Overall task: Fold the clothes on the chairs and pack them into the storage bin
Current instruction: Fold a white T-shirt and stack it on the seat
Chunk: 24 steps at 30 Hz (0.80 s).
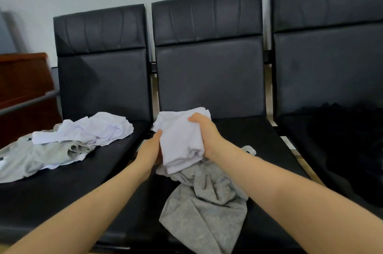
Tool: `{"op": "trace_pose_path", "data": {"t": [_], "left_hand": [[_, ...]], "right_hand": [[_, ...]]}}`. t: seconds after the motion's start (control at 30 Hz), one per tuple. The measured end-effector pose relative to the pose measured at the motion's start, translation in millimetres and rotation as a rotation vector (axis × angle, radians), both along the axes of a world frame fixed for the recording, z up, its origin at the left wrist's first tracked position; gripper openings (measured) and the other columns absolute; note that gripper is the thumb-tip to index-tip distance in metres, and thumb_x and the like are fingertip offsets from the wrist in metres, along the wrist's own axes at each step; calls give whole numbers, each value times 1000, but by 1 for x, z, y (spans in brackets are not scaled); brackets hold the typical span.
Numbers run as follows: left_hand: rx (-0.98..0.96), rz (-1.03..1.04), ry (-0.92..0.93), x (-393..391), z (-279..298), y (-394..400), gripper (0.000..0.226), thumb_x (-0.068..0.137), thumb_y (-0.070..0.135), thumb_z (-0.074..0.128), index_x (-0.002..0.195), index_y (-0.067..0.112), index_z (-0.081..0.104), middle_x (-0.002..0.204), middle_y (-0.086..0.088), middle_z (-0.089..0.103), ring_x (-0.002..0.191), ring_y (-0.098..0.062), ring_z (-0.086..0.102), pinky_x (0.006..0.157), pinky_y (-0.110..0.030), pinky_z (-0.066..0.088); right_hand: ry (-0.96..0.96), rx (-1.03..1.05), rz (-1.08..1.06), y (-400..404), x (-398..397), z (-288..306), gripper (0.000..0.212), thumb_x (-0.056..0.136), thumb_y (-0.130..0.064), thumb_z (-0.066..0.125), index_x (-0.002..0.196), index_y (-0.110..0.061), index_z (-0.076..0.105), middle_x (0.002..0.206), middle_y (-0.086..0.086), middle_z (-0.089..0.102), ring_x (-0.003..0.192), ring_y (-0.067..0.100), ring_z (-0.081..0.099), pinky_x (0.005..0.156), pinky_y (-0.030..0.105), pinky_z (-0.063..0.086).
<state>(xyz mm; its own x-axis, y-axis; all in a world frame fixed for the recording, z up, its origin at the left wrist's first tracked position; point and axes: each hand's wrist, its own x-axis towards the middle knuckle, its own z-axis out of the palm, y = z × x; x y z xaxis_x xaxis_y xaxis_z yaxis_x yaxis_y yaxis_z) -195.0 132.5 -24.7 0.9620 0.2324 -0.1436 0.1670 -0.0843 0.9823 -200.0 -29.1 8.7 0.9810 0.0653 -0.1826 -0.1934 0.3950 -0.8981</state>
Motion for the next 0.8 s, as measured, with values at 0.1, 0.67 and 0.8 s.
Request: {"op": "trace_pose_path", "data": {"t": [0.1, 0.67, 0.8], "left_hand": [[-98, -71, 30, -7, 7, 0, 54, 84, 73, 38, 81, 26, 66, 74, 1, 65, 68, -15, 56, 63, -26, 45], [-840, 14, -49, -15, 21, 14, 39, 95, 39, 47, 126, 17, 57, 125, -11, 61, 117, -28, 56, 104, -41, 40], [-756, 24, -128, -12, 21, 23, 31, 91, 31, 53, 114, 15, 64, 112, -9, 69, 103, -28, 63, 89, -42, 49]], "right_hand": [[-10, 100, 24, 1, 4, 8, 51, 76, -32, 61, 121, -9, 53, 117, 16, 67, 101, 35, 65, 95, 44, 45], [176, 107, 438, -6, -8, -12, 16, 98, -18, 51, 109, -10, 58, 98, 2, 64, 74, 3, 69, 72, 19, 55], [188, -11, 482, 1, -13, -21, 20, 86, -18, 69, 103, -9, 66, 94, 9, 73, 87, 22, 67, 84, 33, 54]]}}
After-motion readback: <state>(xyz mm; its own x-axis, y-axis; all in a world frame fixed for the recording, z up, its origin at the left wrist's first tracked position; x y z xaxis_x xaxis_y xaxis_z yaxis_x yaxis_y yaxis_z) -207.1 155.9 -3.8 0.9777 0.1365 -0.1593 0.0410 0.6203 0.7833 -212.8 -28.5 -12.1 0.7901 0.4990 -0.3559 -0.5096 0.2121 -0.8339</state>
